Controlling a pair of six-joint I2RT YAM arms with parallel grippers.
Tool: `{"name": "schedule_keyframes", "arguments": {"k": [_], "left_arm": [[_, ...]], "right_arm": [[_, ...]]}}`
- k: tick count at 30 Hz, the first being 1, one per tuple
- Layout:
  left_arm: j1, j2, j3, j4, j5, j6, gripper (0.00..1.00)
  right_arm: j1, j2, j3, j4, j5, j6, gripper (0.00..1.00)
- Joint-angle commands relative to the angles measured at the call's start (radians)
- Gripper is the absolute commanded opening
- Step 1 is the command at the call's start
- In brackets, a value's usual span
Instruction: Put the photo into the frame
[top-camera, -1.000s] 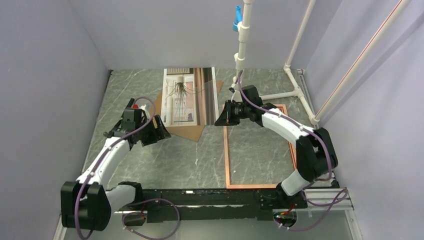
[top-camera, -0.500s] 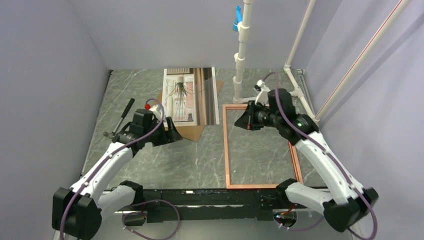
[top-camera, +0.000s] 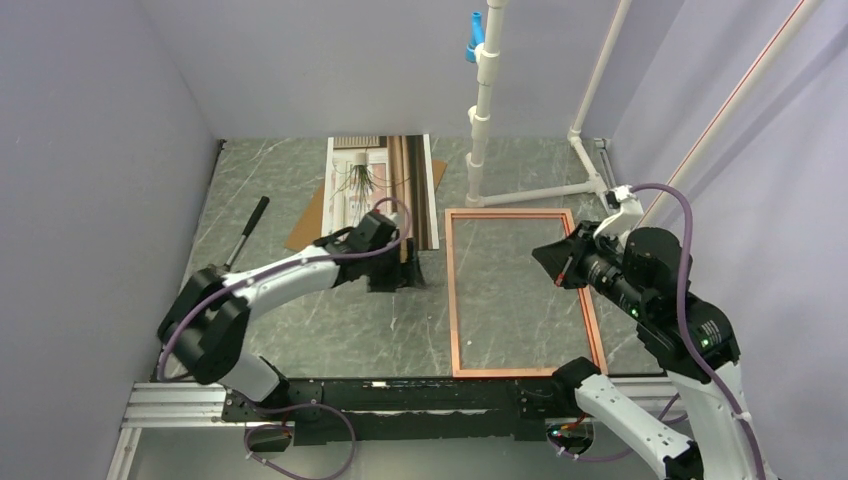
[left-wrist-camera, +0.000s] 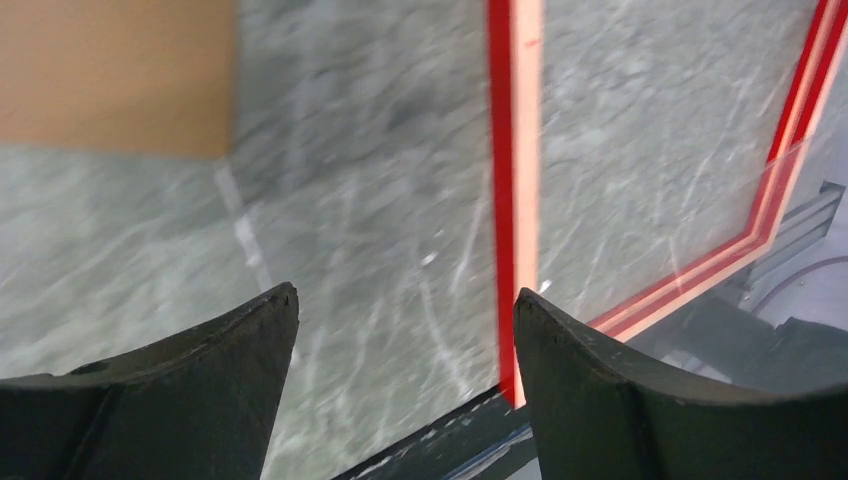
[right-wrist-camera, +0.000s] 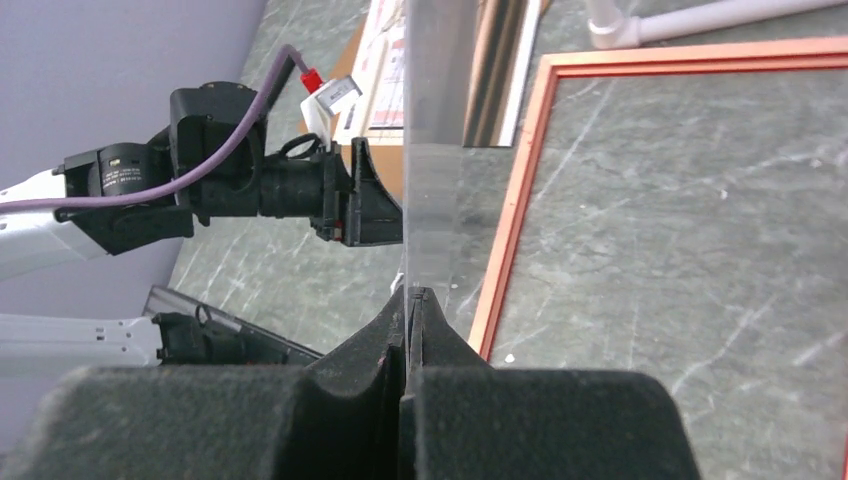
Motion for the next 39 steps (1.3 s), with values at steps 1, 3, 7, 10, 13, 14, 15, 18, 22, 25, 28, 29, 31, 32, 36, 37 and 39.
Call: {"name": "schedule_keyframes", "arguments": {"k": [1, 3, 7, 10, 13, 14, 15, 18, 22, 25, 28, 29, 31, 32, 36, 37, 39], "left_arm": [[-0.093, 0.149, 0.195, 0.022, -0.064, -0.052, 0.82], [-0.125, 0.237, 0.265, -0.007, -0.095, -0.060, 0.81], [-0.159, 0.348, 0.359, -0.040, -0.127, -0.079, 0.79], [-0.180, 0.402, 0.411, -0.064, -0.165, -0.076, 0.78], [-0.194, 0.457, 0.460, -0.098, -0.181, -0.067, 0.75], [-0.199, 0.475, 0.474, -0.111, -0.215, -0.064, 0.75], [-0.203, 0.489, 0.486, -0.121, -0.240, -0.062, 0.74], [-0.206, 0.522, 0.498, -0.127, -0.254, -0.067, 0.68], [-0.205, 0.551, 0.505, -0.149, -0.266, -0.072, 0.57], [-0.201, 0.544, 0.487, -0.164, -0.288, -0.091, 0.44], [-0.188, 0.521, 0.446, -0.151, -0.297, -0.109, 0.34], [-0.184, 0.512, 0.431, -0.146, -0.297, -0.111, 0.30], [-0.174, 0.495, 0.406, -0.142, -0.302, -0.121, 0.21], [-0.170, 0.487, 0.392, -0.139, -0.305, -0.125, 0.20], [-0.149, 0.457, 0.342, -0.134, -0.308, -0.127, 0.12], [-0.145, 0.450, 0.330, -0.131, -0.308, -0.125, 0.12], [-0.135, 0.434, 0.304, -0.134, -0.312, -0.125, 0.10]], "right_arm": [[-0.001, -0.020, 0.048, -0.071, 0.135, 0.040, 0.00], [0.000, -0.027, 0.062, -0.099, 0.176, 0.054, 0.00], [0.001, -0.039, 0.099, -0.152, 0.267, 0.077, 0.00], [0.000, -0.043, 0.115, -0.170, 0.303, 0.077, 0.00], [0.000, -0.039, 0.116, -0.172, 0.315, 0.071, 0.00], [0.001, -0.037, 0.116, -0.171, 0.316, 0.070, 0.00], [0.000, -0.033, 0.115, -0.170, 0.316, 0.069, 0.00], [0.000, -0.024, 0.109, -0.160, 0.309, 0.063, 0.00], [0.000, -0.015, 0.087, -0.136, 0.288, 0.058, 0.00], [0.000, -0.007, 0.063, -0.117, 0.266, 0.055, 0.00], [0.000, 0.006, 0.030, -0.091, 0.239, 0.055, 0.00], [0.000, 0.011, 0.022, -0.082, 0.229, 0.054, 0.00], [-0.001, 0.025, 0.010, -0.067, 0.211, 0.050, 0.00], [-0.001, 0.031, 0.006, -0.062, 0.206, 0.049, 0.00], [0.000, 0.047, -0.013, -0.035, 0.186, 0.042, 0.00], [0.000, 0.049, -0.021, -0.027, 0.181, 0.041, 0.00], [0.000, 0.053, -0.036, -0.013, 0.171, 0.040, 0.00]]}}
